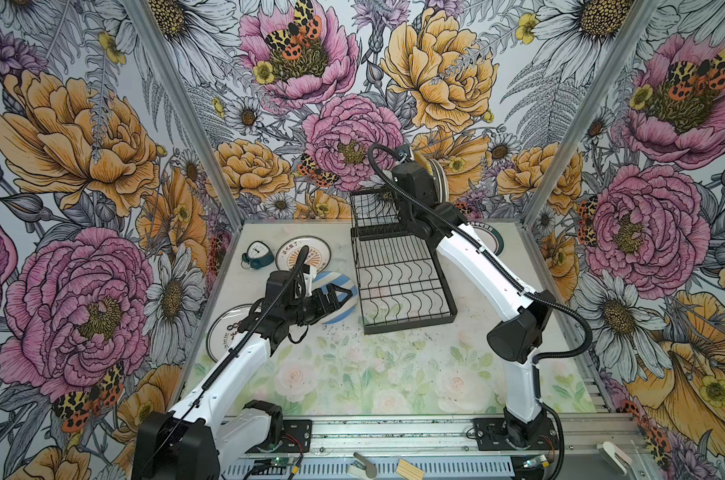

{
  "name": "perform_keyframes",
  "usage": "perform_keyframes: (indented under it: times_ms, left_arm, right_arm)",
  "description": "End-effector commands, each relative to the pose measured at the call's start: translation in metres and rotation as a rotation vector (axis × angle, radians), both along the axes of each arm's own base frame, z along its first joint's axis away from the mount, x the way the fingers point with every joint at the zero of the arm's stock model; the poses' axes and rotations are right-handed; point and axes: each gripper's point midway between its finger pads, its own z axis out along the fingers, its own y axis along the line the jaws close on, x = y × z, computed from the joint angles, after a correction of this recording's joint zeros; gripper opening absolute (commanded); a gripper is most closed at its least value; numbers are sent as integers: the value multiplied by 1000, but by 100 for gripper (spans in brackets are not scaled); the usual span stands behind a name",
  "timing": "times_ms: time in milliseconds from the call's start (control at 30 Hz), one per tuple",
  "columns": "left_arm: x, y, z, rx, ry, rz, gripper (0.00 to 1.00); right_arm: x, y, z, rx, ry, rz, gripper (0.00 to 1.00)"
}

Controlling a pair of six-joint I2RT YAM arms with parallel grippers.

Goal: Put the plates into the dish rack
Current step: 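Lower the sunburst plate into the rack slot beside the woven tray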

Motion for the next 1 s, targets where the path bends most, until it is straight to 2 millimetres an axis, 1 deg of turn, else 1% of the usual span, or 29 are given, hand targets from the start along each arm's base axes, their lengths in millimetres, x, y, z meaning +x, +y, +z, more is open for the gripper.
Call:
perform_keyframes:
  times_ms: [0,267,400,500,767,833,967]
  left_arm:
    - [8,4,1,4,-28,22,99]
    - [8,4,0,5,-25,24,99]
    - [8,4,1,4,-25,25,99]
    - [9,4,0,4,-23,27,99]
    - [10,4,0,5,-21,30,98]
    - [10,4,0,6,-21,30,99]
    - [11,4,-1,6,-22,31,99]
  right_arm:
    - [7,-1,19,37,-66,-8,0]
    - [16,-5,7,28,-51,-31,0]
    - [18,-7,6,30,-52,-40,0]
    - [18,-7,10,36,-65,-36,0]
    - [12,-11,32,41,-112,-40,0]
    - [12,-13,33,35,-114,-45,0]
    - [13,-15,29,23,-107,-55,0]
